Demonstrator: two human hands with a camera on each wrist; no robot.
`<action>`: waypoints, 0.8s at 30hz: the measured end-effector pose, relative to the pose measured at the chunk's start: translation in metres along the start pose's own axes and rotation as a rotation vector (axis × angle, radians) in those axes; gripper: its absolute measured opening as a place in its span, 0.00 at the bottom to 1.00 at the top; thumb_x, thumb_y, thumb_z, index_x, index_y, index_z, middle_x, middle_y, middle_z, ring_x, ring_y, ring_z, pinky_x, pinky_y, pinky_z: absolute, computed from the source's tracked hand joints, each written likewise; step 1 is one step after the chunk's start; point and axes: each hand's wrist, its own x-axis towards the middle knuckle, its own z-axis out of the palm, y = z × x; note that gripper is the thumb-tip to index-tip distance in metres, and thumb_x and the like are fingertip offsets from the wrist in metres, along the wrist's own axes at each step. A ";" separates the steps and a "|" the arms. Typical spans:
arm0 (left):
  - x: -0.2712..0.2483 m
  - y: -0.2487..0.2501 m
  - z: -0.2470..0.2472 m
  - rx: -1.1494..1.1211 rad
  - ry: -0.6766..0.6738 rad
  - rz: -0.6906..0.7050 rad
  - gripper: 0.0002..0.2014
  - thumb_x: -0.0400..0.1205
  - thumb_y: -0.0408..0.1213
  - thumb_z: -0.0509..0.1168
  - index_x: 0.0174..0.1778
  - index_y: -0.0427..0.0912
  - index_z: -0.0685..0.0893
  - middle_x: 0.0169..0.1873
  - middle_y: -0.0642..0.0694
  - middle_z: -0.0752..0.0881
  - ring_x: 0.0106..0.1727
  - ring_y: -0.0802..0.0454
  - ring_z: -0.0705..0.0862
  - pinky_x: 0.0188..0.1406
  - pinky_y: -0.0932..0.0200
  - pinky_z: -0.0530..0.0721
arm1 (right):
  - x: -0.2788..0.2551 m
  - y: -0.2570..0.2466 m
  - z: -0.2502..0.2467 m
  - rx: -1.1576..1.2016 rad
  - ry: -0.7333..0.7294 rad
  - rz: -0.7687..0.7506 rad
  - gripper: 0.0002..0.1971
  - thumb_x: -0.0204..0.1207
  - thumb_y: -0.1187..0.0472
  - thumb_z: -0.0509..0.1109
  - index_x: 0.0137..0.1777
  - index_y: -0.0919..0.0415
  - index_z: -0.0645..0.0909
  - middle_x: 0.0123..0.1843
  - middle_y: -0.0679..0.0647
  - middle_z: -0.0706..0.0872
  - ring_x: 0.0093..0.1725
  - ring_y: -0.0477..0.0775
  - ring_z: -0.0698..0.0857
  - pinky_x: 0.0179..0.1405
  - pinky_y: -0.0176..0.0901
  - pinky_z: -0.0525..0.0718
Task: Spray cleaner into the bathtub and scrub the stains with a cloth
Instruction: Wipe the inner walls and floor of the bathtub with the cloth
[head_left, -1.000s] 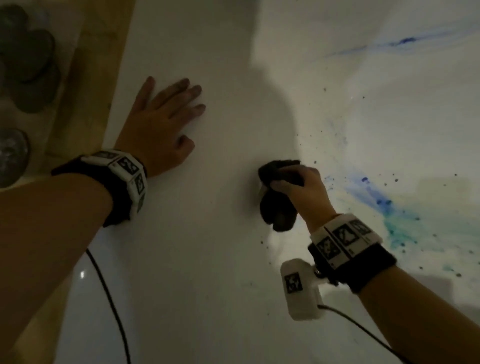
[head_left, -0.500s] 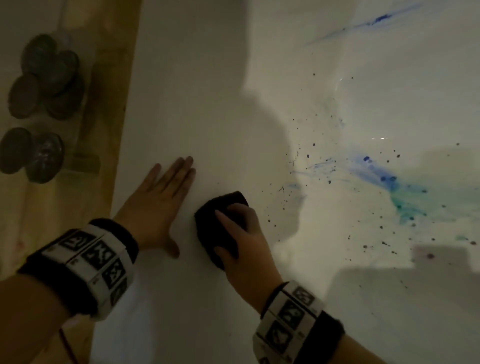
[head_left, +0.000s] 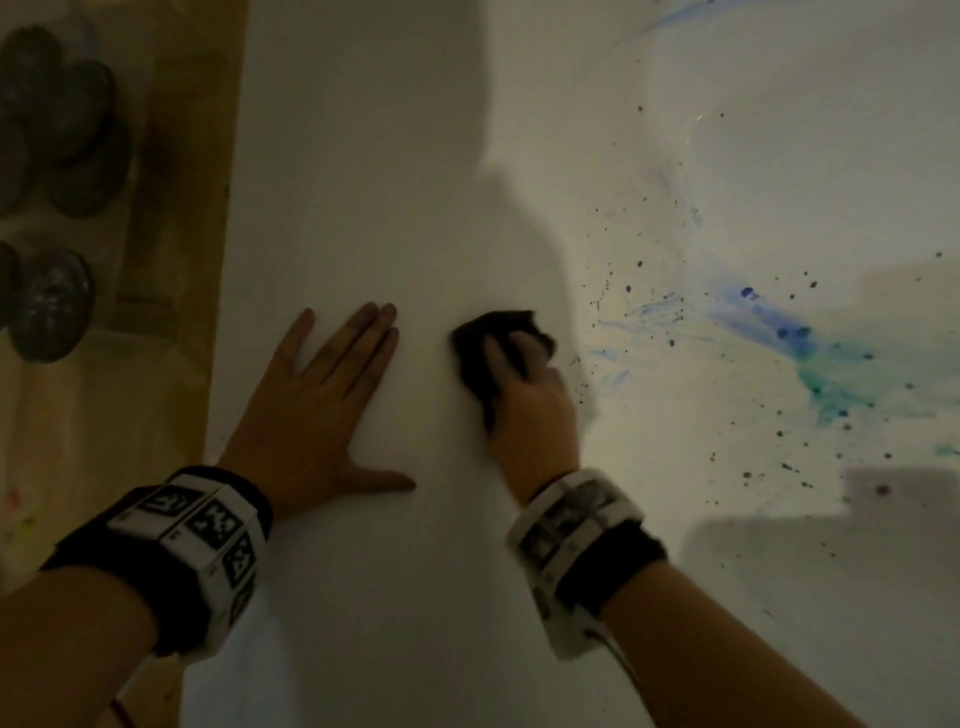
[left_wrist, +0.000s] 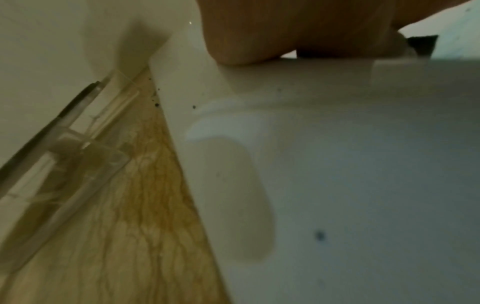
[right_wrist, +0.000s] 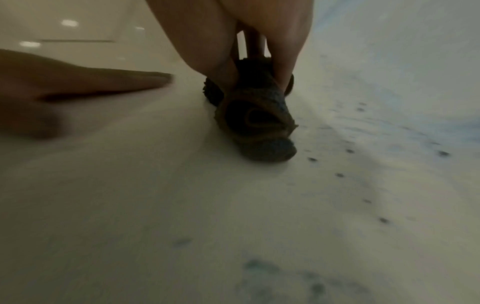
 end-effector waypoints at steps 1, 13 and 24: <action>0.000 0.001 0.001 0.000 0.020 -0.003 0.57 0.66 0.78 0.47 0.80 0.33 0.60 0.81 0.40 0.58 0.81 0.49 0.58 0.79 0.37 0.51 | 0.008 0.015 -0.004 0.028 0.016 0.085 0.28 0.65 0.72 0.73 0.68 0.62 0.78 0.70 0.67 0.76 0.54 0.72 0.84 0.50 0.51 0.84; 0.007 0.005 0.007 0.040 0.261 0.010 0.30 0.83 0.47 0.48 0.78 0.32 0.65 0.78 0.38 0.64 0.79 0.44 0.63 0.78 0.37 0.56 | -0.054 -0.017 -0.017 0.094 -0.135 -0.046 0.22 0.73 0.64 0.69 0.69 0.60 0.78 0.66 0.57 0.76 0.61 0.61 0.81 0.59 0.19 0.70; 0.009 0.004 0.009 0.055 0.352 0.006 0.30 0.81 0.46 0.51 0.77 0.33 0.68 0.78 0.39 0.66 0.78 0.47 0.64 0.78 0.38 0.57 | -0.002 0.052 -0.016 0.057 -0.098 0.272 0.27 0.77 0.67 0.65 0.76 0.54 0.69 0.78 0.58 0.65 0.71 0.63 0.72 0.71 0.39 0.64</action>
